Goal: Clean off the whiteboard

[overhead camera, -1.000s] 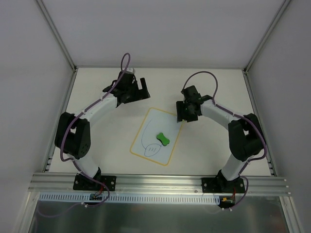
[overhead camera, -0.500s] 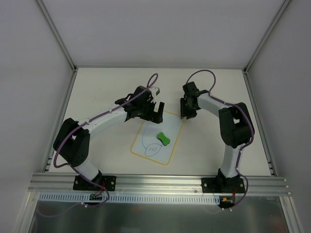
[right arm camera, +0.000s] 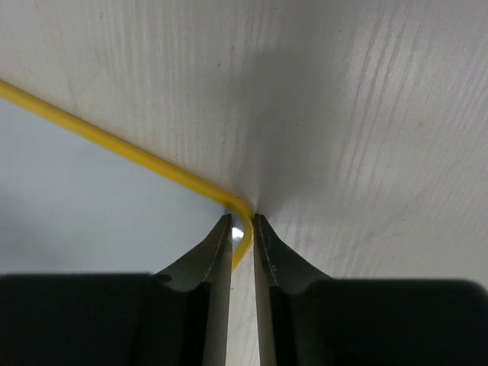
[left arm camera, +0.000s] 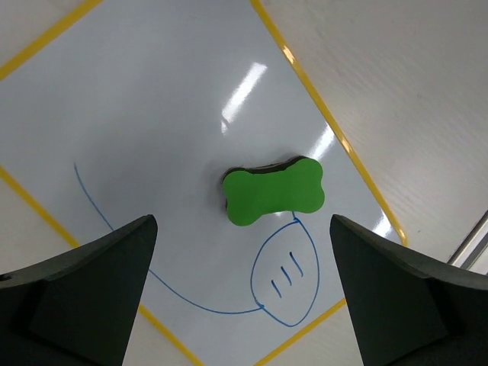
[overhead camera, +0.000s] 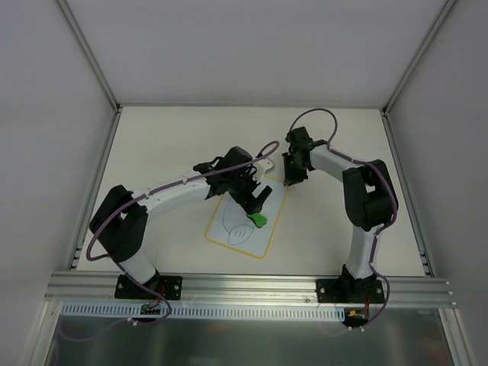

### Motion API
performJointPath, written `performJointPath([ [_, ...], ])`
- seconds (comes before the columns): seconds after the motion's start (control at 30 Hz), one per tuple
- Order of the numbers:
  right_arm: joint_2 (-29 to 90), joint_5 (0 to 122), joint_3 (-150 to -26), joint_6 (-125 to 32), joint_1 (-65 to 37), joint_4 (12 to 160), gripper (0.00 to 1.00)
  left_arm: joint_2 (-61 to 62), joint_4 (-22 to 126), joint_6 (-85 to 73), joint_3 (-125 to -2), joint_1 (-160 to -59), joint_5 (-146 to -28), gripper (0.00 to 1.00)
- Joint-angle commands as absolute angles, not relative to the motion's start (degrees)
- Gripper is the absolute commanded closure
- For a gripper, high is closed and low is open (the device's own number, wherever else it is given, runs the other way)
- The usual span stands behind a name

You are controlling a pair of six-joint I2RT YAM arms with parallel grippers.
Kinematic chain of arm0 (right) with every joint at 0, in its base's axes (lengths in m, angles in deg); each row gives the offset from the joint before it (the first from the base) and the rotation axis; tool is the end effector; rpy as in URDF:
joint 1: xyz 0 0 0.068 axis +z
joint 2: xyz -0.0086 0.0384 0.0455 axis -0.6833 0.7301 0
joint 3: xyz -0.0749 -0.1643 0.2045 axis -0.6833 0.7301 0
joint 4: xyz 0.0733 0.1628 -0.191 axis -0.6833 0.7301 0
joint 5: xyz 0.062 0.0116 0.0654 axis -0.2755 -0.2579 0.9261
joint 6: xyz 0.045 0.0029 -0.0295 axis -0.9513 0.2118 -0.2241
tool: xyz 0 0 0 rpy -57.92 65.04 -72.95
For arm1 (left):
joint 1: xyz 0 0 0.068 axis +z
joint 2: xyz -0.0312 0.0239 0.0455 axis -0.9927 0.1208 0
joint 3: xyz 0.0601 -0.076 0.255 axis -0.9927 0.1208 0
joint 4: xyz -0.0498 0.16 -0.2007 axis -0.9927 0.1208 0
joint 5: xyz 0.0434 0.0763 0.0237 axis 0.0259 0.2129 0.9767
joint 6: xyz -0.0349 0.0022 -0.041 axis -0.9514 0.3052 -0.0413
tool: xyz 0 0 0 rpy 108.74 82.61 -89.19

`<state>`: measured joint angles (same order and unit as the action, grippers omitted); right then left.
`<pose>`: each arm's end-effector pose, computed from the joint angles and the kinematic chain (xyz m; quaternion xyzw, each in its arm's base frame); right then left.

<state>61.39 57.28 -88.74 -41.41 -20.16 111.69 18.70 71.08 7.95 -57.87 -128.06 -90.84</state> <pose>0.3718 0.1599 0.1673 -0.1862 0.9521 0.0819 0.2281 0.2495 -0.2600 0.2419 0.4082 0.8216 -0.2285 0.3258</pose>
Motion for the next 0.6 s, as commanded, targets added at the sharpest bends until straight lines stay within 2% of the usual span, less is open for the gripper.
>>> performJointPath([
  [0.0, 63.84, 58.14, -89.11, -40.38, -20.43, 111.52, 0.84, 21.89, 71.58, 22.11, -60.08, -129.47, -97.96, 0.01],
  [0.1, 63.58, 58.15, -88.85, -40.47, -20.60, 111.69, 0.89, 24.44, 71.66, 26.16, -61.56, -129.65, -99.20, 0.03],
  [0.23, 62.79, 57.45, -88.32, -40.82, -20.60, 111.69, 0.92, 27.70, 72.72, 20.65, -63.86, -129.73, -96.48, 0.07],
  [0.37, 62.17, 57.62, -87.97, -41.26, -20.60, 111.78, 0.92, 27.53, 72.81, 10.46, -62.63, -130.52, -91.75, 0.01],
  [0.57, 62.26, 57.36, -88.15, -41.52, -20.78, 111.78, 0.96, 27.70, 73.07, 7.45, -62.98, -134.21, -84.27, 0.01],
])
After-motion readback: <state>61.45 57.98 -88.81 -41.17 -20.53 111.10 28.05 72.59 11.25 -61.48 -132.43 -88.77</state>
